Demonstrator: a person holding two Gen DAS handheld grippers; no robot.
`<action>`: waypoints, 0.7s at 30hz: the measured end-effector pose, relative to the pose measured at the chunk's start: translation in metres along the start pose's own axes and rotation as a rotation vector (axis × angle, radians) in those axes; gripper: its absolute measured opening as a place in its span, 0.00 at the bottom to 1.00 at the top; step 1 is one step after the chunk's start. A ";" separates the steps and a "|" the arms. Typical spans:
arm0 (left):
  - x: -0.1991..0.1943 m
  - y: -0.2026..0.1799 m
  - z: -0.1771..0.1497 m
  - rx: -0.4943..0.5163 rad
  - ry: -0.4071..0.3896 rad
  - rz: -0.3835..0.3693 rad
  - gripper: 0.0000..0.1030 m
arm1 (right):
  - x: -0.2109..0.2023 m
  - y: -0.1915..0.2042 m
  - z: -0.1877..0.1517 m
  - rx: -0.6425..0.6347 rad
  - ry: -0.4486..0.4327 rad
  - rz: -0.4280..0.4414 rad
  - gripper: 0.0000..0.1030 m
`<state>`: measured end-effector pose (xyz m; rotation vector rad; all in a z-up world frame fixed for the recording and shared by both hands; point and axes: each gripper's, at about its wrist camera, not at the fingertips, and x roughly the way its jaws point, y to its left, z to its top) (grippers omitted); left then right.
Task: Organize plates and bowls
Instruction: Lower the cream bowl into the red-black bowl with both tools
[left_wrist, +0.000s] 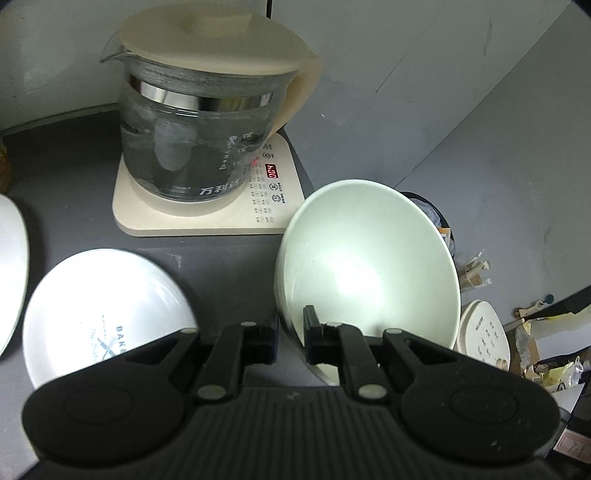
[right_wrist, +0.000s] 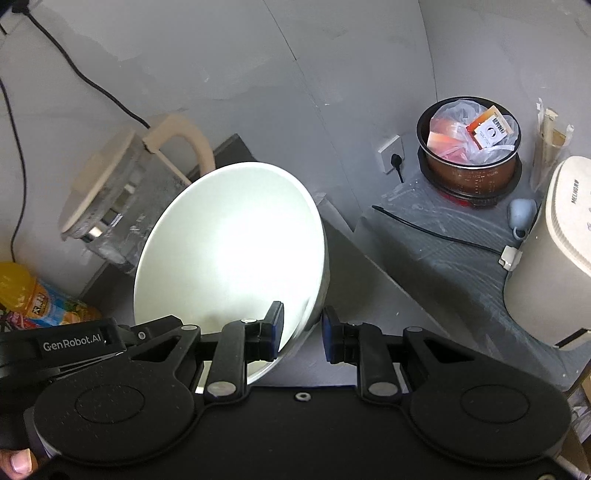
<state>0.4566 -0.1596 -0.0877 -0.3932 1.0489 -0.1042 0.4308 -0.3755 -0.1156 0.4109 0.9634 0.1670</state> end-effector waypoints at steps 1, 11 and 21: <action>-0.003 0.001 -0.001 0.002 -0.002 -0.003 0.11 | -0.003 0.002 -0.002 -0.002 -0.004 0.000 0.21; -0.035 0.016 -0.020 0.021 -0.009 -0.035 0.12 | -0.033 0.019 -0.028 -0.005 -0.038 -0.001 0.22; -0.064 0.028 -0.043 0.057 -0.025 -0.058 0.12 | -0.051 0.029 -0.057 -0.010 -0.044 -0.003 0.22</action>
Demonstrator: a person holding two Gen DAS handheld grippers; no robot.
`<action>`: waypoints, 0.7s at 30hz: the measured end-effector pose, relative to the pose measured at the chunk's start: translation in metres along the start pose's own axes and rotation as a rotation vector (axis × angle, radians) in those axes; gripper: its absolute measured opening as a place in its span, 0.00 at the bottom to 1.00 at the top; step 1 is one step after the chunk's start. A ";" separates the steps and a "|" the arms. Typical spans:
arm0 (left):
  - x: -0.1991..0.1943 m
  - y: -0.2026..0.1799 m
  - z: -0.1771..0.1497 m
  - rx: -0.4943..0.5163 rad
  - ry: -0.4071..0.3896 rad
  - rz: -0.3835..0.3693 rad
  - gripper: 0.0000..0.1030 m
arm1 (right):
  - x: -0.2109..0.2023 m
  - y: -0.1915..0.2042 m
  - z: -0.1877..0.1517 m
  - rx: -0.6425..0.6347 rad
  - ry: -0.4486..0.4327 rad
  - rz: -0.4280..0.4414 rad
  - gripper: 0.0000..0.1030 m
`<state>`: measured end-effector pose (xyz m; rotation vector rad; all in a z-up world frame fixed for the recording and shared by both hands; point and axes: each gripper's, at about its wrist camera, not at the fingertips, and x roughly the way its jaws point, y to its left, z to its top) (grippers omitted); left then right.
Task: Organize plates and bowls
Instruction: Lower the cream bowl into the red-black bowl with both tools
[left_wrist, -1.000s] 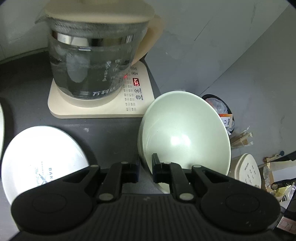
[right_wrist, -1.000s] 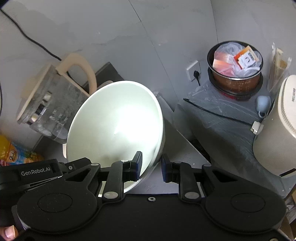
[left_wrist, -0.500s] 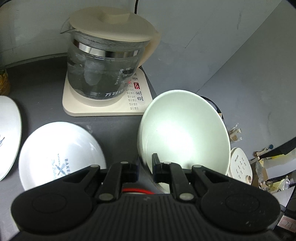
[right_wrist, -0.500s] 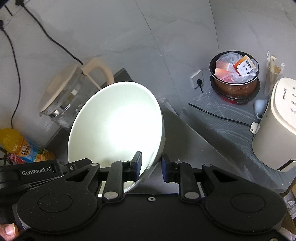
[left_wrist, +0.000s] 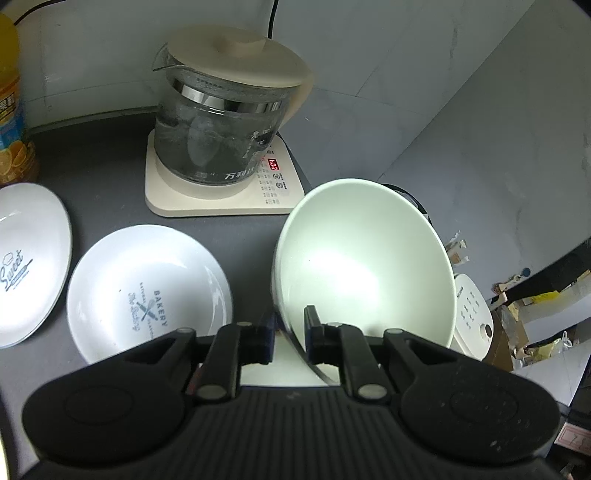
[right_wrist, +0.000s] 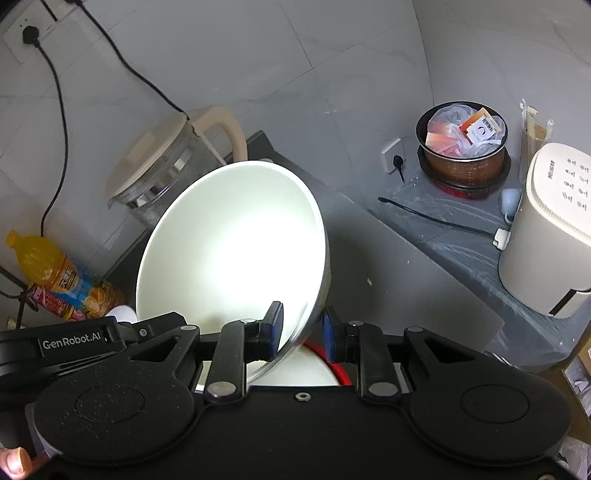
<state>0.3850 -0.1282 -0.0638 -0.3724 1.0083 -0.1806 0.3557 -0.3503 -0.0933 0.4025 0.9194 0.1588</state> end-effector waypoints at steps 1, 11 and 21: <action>-0.002 0.001 -0.002 0.002 0.000 -0.001 0.12 | -0.002 0.002 -0.003 -0.003 0.000 -0.001 0.22; -0.016 0.021 -0.023 -0.024 0.025 -0.020 0.12 | -0.011 0.012 -0.027 -0.005 0.023 -0.012 0.22; -0.019 0.031 -0.036 -0.034 0.046 -0.030 0.11 | -0.016 0.015 -0.045 -0.002 0.069 -0.020 0.23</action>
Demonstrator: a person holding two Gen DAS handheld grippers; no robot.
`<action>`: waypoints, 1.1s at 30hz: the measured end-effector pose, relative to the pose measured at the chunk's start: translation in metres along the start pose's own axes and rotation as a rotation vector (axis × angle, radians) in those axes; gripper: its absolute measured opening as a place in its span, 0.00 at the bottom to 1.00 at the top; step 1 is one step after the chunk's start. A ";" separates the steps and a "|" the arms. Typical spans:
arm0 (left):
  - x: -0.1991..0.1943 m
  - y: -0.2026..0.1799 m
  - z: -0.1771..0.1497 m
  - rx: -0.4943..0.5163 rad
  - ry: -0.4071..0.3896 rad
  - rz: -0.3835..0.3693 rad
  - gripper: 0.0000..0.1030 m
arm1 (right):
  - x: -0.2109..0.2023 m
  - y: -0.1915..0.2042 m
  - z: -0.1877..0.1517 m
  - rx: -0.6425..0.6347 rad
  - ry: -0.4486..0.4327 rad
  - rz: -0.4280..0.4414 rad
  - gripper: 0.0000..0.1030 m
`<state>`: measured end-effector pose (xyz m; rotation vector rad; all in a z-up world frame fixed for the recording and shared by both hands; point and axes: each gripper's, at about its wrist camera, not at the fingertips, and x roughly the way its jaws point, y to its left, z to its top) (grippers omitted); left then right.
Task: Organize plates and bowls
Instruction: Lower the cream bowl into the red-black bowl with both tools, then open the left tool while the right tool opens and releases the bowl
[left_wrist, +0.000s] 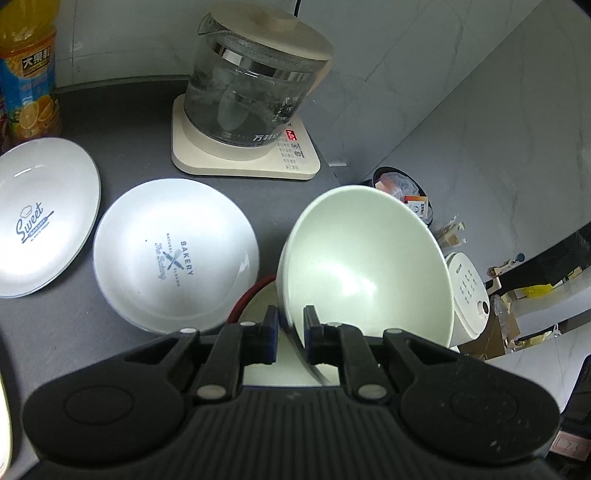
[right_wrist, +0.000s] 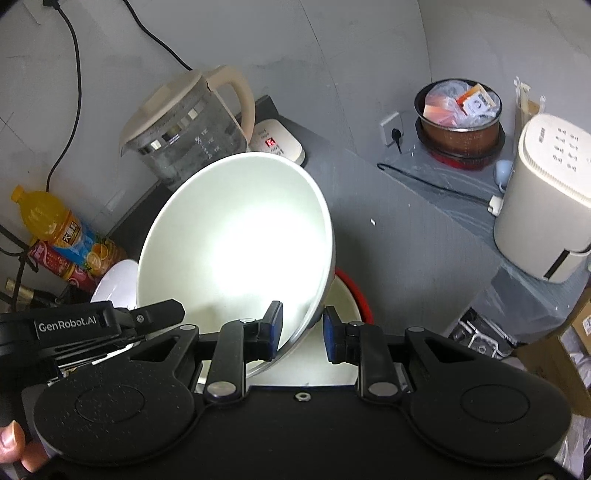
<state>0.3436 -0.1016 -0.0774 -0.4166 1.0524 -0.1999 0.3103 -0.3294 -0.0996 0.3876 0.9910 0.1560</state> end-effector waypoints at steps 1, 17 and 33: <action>0.000 0.001 0.000 0.000 0.005 -0.003 0.11 | -0.001 0.000 -0.001 0.000 0.004 0.000 0.23; 0.010 0.014 -0.017 -0.006 0.106 0.018 0.12 | 0.005 0.002 -0.016 -0.024 0.082 -0.027 0.27; 0.013 0.021 -0.017 0.007 0.167 0.014 0.18 | 0.000 0.004 -0.022 -0.020 0.072 -0.046 0.45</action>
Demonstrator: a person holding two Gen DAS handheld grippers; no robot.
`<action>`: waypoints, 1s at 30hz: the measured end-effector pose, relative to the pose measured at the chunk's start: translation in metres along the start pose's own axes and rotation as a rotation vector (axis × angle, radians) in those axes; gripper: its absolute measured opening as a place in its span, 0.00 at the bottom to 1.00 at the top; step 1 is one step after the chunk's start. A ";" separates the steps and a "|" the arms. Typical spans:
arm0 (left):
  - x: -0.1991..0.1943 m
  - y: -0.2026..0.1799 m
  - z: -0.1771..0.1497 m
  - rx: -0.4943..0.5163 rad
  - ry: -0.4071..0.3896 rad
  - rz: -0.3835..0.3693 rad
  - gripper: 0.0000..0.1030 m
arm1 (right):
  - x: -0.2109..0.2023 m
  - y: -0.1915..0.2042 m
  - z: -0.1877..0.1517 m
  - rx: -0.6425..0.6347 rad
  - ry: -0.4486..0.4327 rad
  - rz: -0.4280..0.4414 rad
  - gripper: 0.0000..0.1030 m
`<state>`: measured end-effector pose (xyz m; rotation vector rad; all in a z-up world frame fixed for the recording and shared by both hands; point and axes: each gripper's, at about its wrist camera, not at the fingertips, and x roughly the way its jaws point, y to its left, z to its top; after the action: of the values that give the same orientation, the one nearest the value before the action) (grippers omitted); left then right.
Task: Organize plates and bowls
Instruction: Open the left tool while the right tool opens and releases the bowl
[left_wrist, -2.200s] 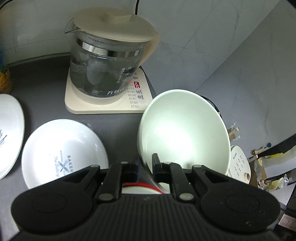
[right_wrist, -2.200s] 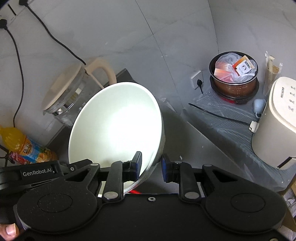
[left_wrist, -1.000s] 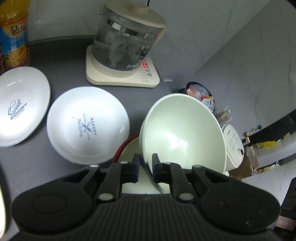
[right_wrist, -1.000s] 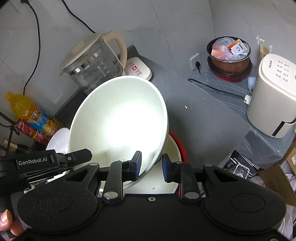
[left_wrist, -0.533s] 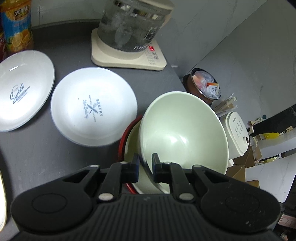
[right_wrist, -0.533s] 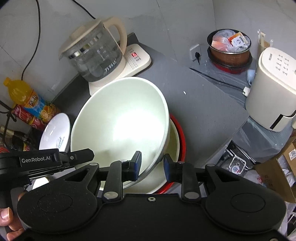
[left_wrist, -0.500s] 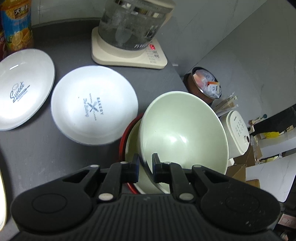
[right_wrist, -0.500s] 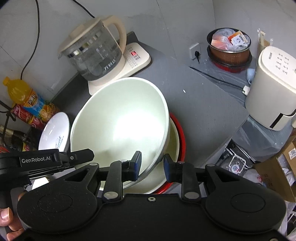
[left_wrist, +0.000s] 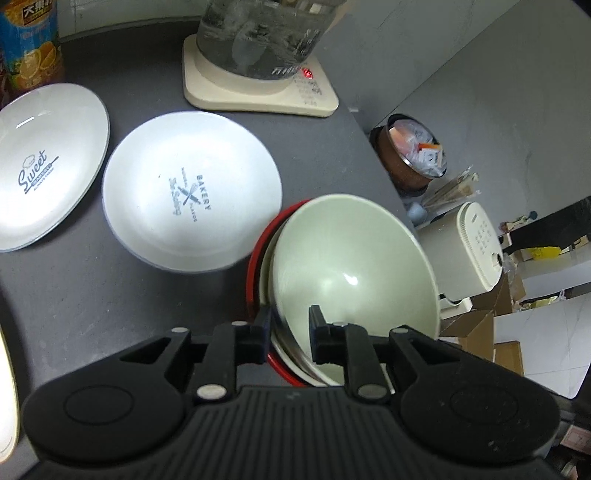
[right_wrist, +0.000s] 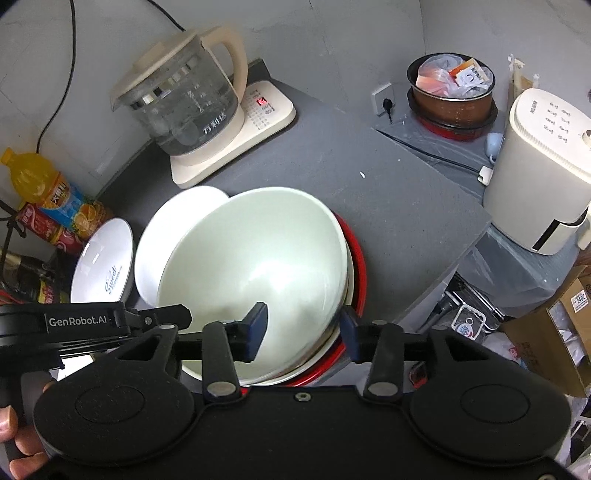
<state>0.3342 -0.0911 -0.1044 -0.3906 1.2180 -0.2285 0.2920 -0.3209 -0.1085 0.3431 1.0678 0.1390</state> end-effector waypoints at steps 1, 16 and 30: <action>-0.002 0.001 0.000 0.002 -0.003 -0.006 0.18 | -0.001 0.000 -0.001 0.002 -0.005 -0.002 0.45; -0.050 0.027 -0.005 0.054 -0.115 0.025 0.66 | -0.030 0.026 -0.008 -0.026 -0.117 -0.006 0.82; -0.094 0.092 -0.014 -0.011 -0.213 0.089 0.67 | -0.017 0.116 -0.017 -0.272 -0.180 0.005 0.89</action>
<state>0.2862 0.0261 -0.0647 -0.3593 1.0247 -0.1005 0.2753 -0.2134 -0.0619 0.1098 0.8569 0.2509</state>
